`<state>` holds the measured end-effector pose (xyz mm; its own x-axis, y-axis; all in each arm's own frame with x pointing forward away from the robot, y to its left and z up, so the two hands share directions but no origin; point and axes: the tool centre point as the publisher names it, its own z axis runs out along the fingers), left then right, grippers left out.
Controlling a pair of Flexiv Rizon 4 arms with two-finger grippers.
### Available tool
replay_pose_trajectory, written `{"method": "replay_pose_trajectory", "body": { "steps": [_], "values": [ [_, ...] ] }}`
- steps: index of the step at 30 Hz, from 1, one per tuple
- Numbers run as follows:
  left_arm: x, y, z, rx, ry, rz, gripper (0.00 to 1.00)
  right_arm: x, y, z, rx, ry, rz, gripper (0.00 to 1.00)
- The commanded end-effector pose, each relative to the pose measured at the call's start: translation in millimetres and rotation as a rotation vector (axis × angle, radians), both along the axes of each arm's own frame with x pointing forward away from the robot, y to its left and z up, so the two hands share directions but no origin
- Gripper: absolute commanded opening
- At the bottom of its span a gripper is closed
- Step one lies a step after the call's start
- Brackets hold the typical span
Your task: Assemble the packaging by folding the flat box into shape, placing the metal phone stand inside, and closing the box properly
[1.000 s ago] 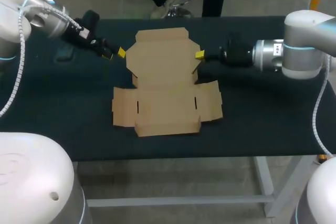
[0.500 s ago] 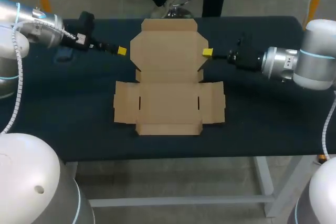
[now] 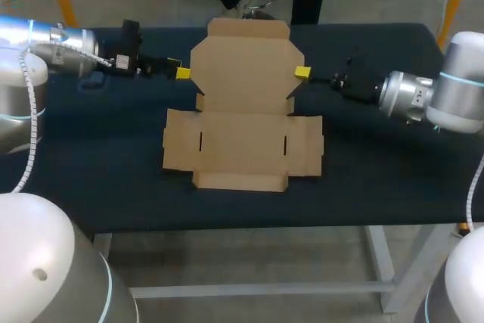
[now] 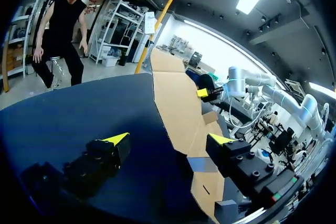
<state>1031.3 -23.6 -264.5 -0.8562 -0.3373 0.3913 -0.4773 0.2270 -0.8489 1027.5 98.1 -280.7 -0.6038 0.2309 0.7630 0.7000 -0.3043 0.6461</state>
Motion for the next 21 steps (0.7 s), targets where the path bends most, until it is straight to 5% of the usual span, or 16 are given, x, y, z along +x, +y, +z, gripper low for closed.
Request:
{"method": "replay_pose_trajectory", "body": {
  "steps": [1,5,13,21],
  "values": [
    [4.6,1.2,-1.0,-0.008,0.008,-0.026,1.0,1.1,0.2,0.0,0.009,-0.014,0.005,0.0],
    [4.6,1.2,-1.0,-0.008,0.008,-0.026,1.0,1.3,1.5,1.8,0.011,-0.033,0.014,0.0],
    [3.6,-11.1,2.9,-0.13,-0.066,-0.133,1.0,5.3,6.3,2.1,0.021,-0.053,0.026,0.0],
    [16.7,-31.6,8.4,-0.177,-0.061,-0.226,0.96,7.0,9.4,8.6,0.026,-0.08,0.029,0.0]
  ]
}}
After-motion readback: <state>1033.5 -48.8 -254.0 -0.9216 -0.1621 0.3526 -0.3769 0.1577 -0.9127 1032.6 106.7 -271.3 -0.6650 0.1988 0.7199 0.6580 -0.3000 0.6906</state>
